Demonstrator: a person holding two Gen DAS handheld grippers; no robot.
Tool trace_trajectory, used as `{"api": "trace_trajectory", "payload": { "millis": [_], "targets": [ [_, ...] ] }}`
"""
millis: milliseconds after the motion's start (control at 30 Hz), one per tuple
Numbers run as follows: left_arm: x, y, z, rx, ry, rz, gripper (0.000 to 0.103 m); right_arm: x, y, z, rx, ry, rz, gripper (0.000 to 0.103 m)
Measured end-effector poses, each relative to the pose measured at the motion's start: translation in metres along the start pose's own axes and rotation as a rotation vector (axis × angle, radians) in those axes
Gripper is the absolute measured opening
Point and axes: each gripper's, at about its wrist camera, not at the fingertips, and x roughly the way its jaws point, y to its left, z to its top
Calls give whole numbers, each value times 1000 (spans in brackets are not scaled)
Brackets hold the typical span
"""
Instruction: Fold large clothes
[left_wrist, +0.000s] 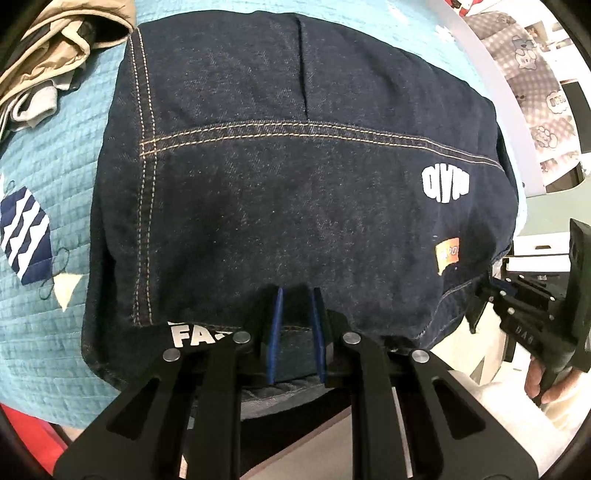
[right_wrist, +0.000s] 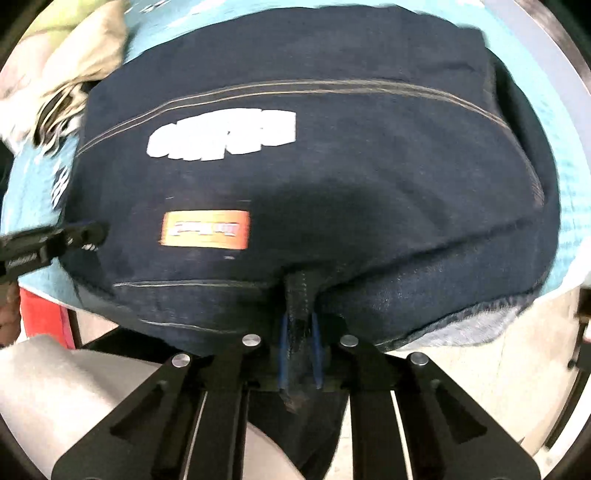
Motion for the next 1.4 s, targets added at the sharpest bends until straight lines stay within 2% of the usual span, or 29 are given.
{"api": "trace_trajectory", "payload": {
  "millis": [33,67,100,167,200,267,300,367,433,467,500,600,633,700,733,767,800,833,867,967,1033,1100,1200,1267,1333,1400],
  "targets": [
    [1,0,0,1,1,-1,16,9,7,-1,-42,29,-44,11],
    [1,0,1,-2,0,-1,16,22,10,-4,-75,63,-57,13],
    [2,0,2,-7,2,-2,16,28,11,-6,-96,62,-67,13],
    [4,-3,4,-13,6,7,16,23,15,-6,-155,87,-71,15],
    [4,-5,5,-10,5,12,16,21,13,-6,-164,140,-31,24],
    [3,-13,7,-2,-4,19,16,16,5,-3,-87,221,62,27],
    [3,-15,9,3,-7,26,16,9,-1,-2,-58,217,100,27],
    [1,-19,12,1,-15,36,16,-18,-18,2,-17,146,151,27],
    [-5,-24,15,2,-32,18,16,-42,-41,9,46,56,140,29],
    [-8,-26,16,8,-42,6,16,-50,-52,15,81,20,109,28],
    [-11,-29,18,16,-54,-3,16,-56,-70,21,135,-19,42,28],
    [-15,-37,22,44,-84,2,16,-52,-115,26,297,-56,-146,28],
    [-13,-35,23,35,-80,2,16,-44,-122,28,333,-50,-166,28],
    [-2,-26,25,-14,-46,13,16,-15,-161,23,412,-18,-99,28],
    [2,-24,26,-28,-34,27,16,-8,-170,19,446,-37,-47,29],
    [5,-21,25,-41,-26,39,16,-13,-170,17,443,-46,-44,29],
    [6,-19,24,-55,-23,37,16,-18,-165,17,418,-43,-77,28],
    [5,-19,23,-65,-27,31,16,-27,-162,14,382,-37,-154,28],
    [4,-18,22,-71,-30,29,16,-28,-161,16,367,-37,-181,29],
    [3,-13,22,-100,-35,29,16,-25,-180,1,464,-35,-63,29],
    [2,-11,22,-109,-30,36,16,-34,-185,3,517,2,-50,28],
    [-3,-12,22,-83,-43,71,16,-66,-180,14,504,-97,-56,24],
    [-6,-1,25,-80,-54,67,16,-93,-176,42,443,-231,-90,24],
    [-6,2,30,-96,-67,52,16,-76,-180,61,441,-212,-107,24],
    [-3,8,33,-100,-68,44,16,-28,-199,69,442,-95,-189,22],
    [2,16,33,-148,-70,12,16,-26,-196,74,411,-142,-243,22]
  ]
}}
